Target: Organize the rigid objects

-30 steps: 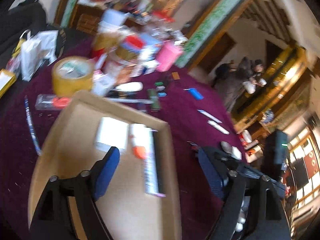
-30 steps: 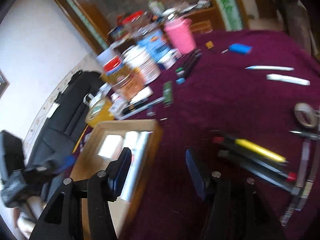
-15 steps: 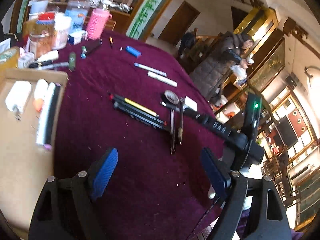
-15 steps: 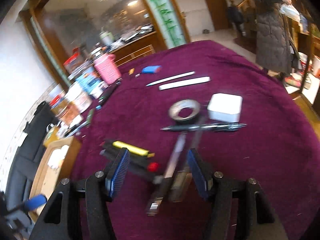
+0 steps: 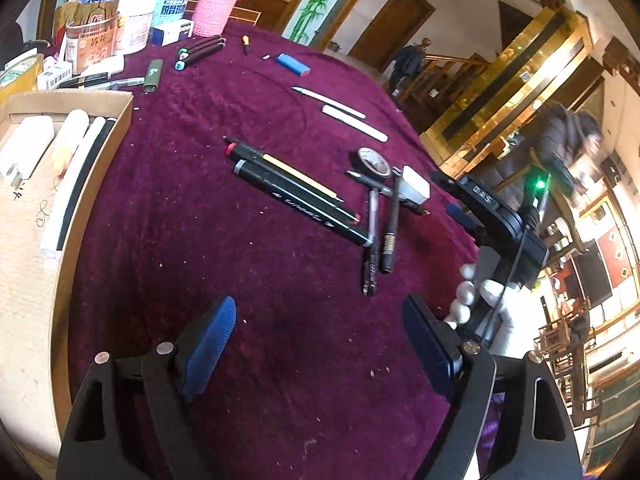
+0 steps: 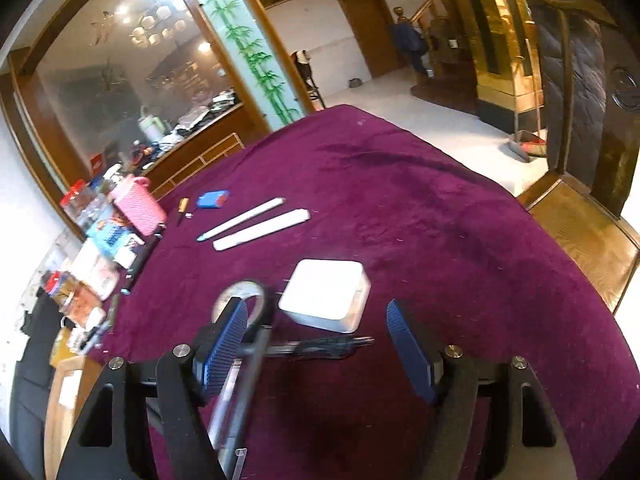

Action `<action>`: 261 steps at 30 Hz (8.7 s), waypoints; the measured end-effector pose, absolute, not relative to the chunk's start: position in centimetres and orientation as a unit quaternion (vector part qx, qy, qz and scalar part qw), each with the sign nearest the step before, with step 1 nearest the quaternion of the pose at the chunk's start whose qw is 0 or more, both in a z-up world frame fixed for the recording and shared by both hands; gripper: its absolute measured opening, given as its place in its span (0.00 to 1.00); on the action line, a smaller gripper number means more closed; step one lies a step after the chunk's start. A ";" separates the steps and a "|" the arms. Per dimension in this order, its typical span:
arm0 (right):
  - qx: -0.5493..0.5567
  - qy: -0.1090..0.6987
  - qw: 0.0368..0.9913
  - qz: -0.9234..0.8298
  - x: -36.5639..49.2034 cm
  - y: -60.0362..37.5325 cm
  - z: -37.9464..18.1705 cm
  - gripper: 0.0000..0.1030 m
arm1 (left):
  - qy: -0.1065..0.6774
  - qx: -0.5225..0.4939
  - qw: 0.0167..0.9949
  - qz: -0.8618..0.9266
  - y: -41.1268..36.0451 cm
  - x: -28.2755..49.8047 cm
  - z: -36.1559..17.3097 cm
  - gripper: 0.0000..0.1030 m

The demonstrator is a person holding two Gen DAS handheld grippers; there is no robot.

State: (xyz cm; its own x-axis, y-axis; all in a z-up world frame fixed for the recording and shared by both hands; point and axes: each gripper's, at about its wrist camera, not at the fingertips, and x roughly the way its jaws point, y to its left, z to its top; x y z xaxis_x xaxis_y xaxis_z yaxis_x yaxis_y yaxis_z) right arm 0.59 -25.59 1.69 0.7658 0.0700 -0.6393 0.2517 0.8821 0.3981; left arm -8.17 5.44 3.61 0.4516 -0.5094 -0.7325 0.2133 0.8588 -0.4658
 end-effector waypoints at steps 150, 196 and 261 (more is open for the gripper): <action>0.055 0.449 0.873 0.181 -1.1 -5.0 3.3 0.76 | 0.368 -0.141 0.905 -0.161 19.7 -14.7 6.6 0.16; 0.185 0.546 0.761 0.297 4.0 15.1 1.1 0.16 | 0.499 -0.104 0.860 -0.029 31.0 1.2 2.6 0.16; 0.010 0.246 0.969 0.028 -7.6 -9.6 6.6 0.99 | 0.292 0.028 0.954 -0.066 6.2 -13.5 10.5 1.00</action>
State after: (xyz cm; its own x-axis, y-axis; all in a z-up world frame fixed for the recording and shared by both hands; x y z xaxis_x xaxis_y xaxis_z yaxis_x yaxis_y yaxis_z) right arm -7.57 -9.58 6.55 0.8771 0.0601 -0.4765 -0.0503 0.9982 0.0333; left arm -13.50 6.24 10.53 0.8209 -0.1097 -0.5604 0.1427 0.9896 0.0153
